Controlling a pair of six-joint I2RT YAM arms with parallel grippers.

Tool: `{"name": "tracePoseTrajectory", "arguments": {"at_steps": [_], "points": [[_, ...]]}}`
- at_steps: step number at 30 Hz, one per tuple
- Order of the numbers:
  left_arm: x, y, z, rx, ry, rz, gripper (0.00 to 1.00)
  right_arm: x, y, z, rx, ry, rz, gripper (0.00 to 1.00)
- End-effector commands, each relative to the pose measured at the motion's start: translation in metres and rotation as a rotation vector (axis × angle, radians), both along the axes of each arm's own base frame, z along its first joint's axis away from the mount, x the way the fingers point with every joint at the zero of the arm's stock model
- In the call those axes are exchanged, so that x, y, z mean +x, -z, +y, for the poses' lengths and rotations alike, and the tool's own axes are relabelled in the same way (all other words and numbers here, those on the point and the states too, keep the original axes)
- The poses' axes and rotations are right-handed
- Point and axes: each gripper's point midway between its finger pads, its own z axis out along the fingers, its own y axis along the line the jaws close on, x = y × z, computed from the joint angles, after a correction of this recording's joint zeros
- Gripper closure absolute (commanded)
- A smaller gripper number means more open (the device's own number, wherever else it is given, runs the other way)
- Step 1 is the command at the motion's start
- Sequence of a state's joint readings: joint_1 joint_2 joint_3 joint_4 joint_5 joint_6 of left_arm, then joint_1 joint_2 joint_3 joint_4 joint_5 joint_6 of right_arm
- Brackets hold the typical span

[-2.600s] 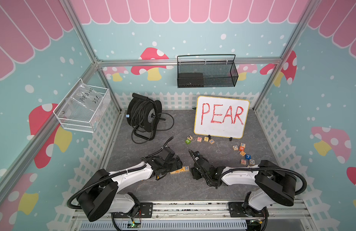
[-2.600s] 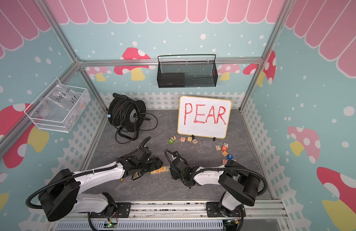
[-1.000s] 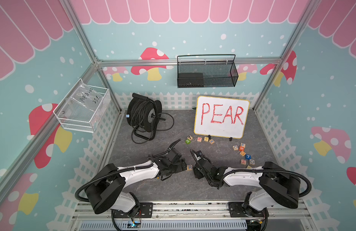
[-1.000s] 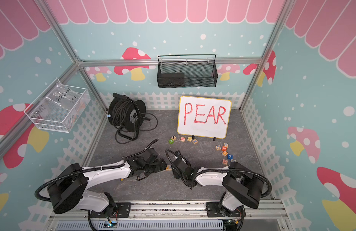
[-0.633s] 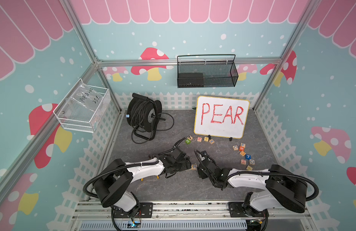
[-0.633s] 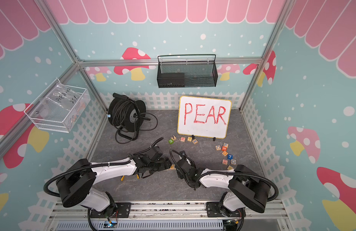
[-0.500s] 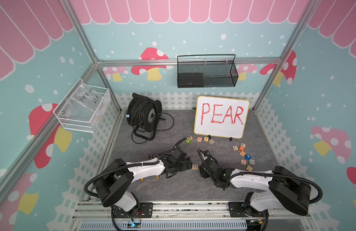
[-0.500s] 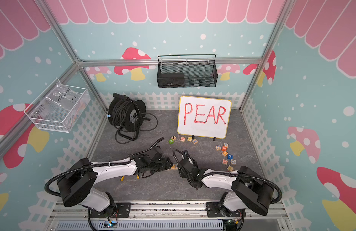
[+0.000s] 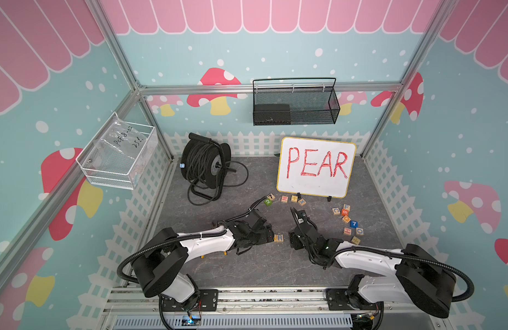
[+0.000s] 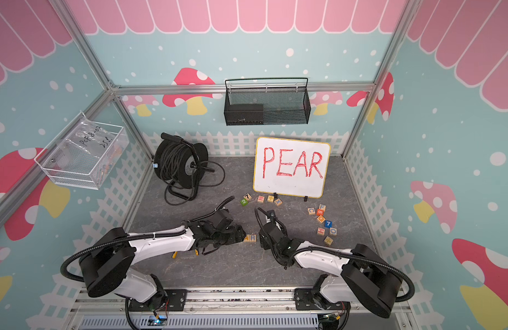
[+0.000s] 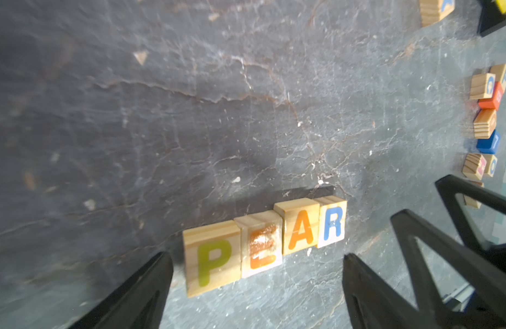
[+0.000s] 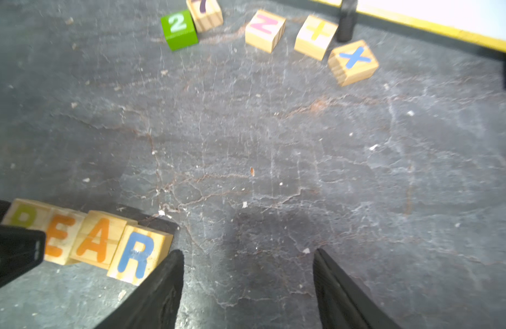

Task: Spell the uppercase word “pear” with letter blocks
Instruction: Move the letter blocks to the center of the board.

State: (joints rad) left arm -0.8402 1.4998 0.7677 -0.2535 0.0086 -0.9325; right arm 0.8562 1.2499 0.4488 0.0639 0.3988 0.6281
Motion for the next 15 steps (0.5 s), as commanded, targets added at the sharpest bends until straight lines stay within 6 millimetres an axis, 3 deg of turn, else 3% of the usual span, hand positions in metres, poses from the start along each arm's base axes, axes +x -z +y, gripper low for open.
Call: {"name": "tracePoseTrajectory", "arguments": {"at_steps": [1, 9, 15], "points": [[0.016, -0.033, 0.010, 0.031, -0.024, -0.137, 0.00, 0.004, -0.011, -0.014, -0.039, 0.027, -0.041, 0.26], [0.046, -0.100, 0.052, 0.239, -0.051, -0.446, 0.01, 0.025, -0.063, -0.056, -0.067, 0.150, -0.204, 0.18], [0.077, -0.170, 0.111, 0.592, -0.171, -0.788, 0.00, 0.036, -0.091, -0.108, -0.148, 0.327, -0.291, 0.12]]}}
